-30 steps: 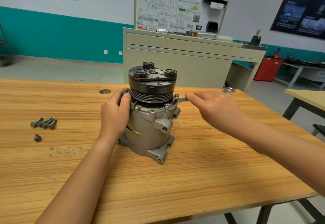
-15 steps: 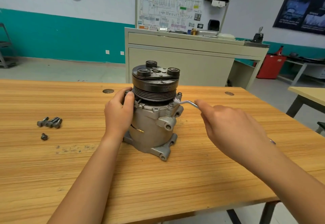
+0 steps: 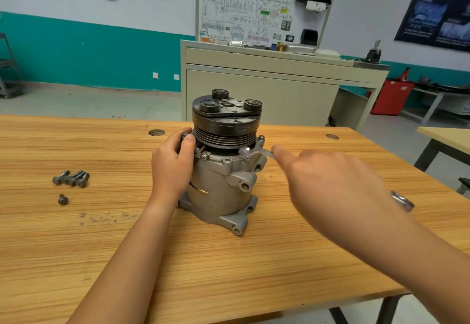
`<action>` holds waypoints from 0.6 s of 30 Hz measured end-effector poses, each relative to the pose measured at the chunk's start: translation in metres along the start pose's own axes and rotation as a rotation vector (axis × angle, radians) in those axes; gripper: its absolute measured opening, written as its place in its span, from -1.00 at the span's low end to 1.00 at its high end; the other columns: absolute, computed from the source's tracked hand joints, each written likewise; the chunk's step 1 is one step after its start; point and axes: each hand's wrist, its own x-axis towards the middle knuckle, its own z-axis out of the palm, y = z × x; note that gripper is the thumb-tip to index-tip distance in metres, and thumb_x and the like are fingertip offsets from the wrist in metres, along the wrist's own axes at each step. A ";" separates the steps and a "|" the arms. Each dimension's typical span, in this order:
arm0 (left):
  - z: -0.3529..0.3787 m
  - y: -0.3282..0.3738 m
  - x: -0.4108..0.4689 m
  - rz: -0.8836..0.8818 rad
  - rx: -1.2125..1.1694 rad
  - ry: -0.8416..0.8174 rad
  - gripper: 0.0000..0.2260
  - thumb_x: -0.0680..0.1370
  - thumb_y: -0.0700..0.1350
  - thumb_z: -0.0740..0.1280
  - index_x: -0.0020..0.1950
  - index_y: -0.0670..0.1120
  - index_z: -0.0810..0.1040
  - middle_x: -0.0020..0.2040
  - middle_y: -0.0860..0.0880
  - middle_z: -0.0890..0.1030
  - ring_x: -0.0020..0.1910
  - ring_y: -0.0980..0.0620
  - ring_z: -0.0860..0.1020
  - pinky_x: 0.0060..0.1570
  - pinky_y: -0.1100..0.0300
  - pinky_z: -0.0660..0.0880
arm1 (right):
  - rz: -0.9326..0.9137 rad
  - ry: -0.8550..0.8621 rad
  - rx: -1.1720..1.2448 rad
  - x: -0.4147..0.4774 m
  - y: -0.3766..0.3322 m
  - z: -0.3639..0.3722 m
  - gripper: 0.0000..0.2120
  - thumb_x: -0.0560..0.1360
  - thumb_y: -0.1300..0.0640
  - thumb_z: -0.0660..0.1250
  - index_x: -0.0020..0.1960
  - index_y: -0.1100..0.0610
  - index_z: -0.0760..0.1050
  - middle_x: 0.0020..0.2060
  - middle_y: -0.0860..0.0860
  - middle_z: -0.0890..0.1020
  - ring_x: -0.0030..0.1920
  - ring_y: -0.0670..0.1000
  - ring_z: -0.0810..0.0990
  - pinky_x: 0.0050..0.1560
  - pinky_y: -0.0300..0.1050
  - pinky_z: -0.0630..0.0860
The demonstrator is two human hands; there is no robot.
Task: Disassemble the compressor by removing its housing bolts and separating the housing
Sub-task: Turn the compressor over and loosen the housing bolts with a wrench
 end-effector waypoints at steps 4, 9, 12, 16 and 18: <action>0.001 -0.003 0.000 0.002 -0.008 0.016 -0.57 0.46 0.06 0.10 0.17 -0.09 0.58 -0.09 0.22 0.56 -0.08 0.30 0.50 -0.08 0.41 0.38 | 0.059 -0.015 -0.028 0.001 0.005 -0.002 -0.53 0.49 0.29 0.09 0.37 0.03 0.16 -0.42 -0.05 0.24 -0.48 -0.04 0.16 -0.55 -0.16 0.07; 0.000 -0.002 0.000 0.004 0.000 0.017 -0.55 0.47 0.06 0.10 0.19 -0.10 0.58 -0.05 0.14 0.58 -0.03 0.22 0.49 -0.09 0.45 0.36 | -0.020 -0.059 -0.038 0.009 -0.003 -0.005 -0.47 0.47 0.35 0.07 0.42 0.14 0.14 -0.42 -0.01 0.21 -0.48 -0.02 0.13 -0.54 -0.15 0.08; 0.001 -0.002 -0.001 0.000 0.003 0.014 -0.55 0.47 0.07 0.10 0.20 -0.09 0.57 -0.06 0.16 0.57 -0.05 0.26 0.48 -0.09 0.46 0.36 | -0.064 -0.148 -0.066 0.013 -0.010 -0.015 -0.51 0.48 0.38 0.08 0.40 0.21 0.20 -0.40 0.03 0.18 -0.47 -0.01 0.12 -0.54 -0.16 0.12; 0.001 -0.002 0.000 -0.006 -0.001 0.010 -0.56 0.46 0.07 0.10 0.19 -0.08 0.58 -0.11 0.25 0.54 -0.10 0.34 0.49 -0.11 0.46 0.35 | -0.056 -0.183 -0.055 0.012 -0.025 -0.011 -0.49 0.49 0.42 0.06 0.42 0.41 0.04 -0.05 0.15 0.45 -0.33 -0.05 0.33 -0.56 -0.17 0.15; 0.001 -0.002 0.000 -0.007 -0.001 0.016 -0.55 0.46 0.07 0.10 0.19 -0.10 0.58 -0.09 0.20 0.56 -0.08 0.29 0.48 -0.08 0.40 0.37 | -0.059 -0.167 -0.086 0.011 -0.035 -0.002 -0.46 0.46 0.47 -0.02 0.41 0.47 -0.10 0.11 0.26 0.43 -0.29 -0.02 0.35 -0.55 -0.19 0.18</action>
